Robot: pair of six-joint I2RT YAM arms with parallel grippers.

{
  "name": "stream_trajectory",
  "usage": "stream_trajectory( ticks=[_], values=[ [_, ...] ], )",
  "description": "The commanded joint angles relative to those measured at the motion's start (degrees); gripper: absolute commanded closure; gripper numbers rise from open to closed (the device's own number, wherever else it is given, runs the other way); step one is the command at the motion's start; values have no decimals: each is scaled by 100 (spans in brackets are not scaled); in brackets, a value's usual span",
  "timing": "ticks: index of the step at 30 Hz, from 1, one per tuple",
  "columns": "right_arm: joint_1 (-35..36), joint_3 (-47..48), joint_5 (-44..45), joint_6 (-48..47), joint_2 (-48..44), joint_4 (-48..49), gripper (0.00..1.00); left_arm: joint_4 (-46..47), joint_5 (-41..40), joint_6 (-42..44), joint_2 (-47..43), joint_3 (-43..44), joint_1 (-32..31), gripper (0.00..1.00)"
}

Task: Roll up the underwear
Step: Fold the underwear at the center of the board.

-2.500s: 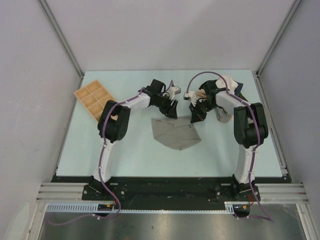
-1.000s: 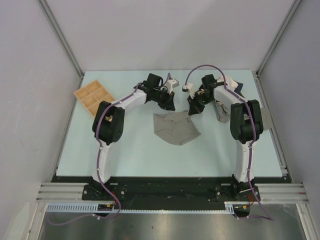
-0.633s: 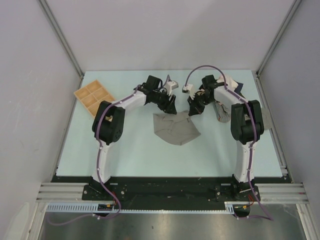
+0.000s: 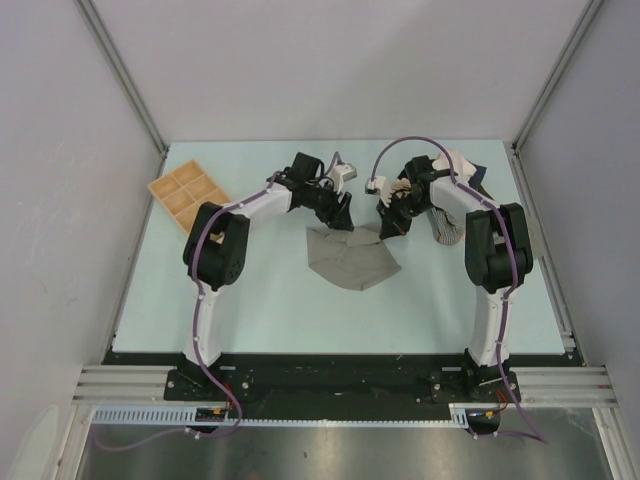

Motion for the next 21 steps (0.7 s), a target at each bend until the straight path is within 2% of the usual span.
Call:
stream_trajectory(
  ticks=[1, 7, 12, 19, 21],
  values=[
    [0, 15, -192, -98, -227, -11, 100, -192, 327, 282, 102, 308, -42, 38],
    [-18, 41, -262, -80, -183, -29, 100, -394, 160, 396, 208, 405, -68, 47],
    [-18, 41, -288, -71, -165, -64, 100, -491, -51, 484, 234, 423, -103, 49],
    [-35, 59, -306, -63, -165, -73, 100, -631, -165, 545, 296, 502, -121, 62],
    [-35, 59, -324, -63, -156, -81, 100, -684, -201, 572, 296, 537, -129, 71]
  ],
)
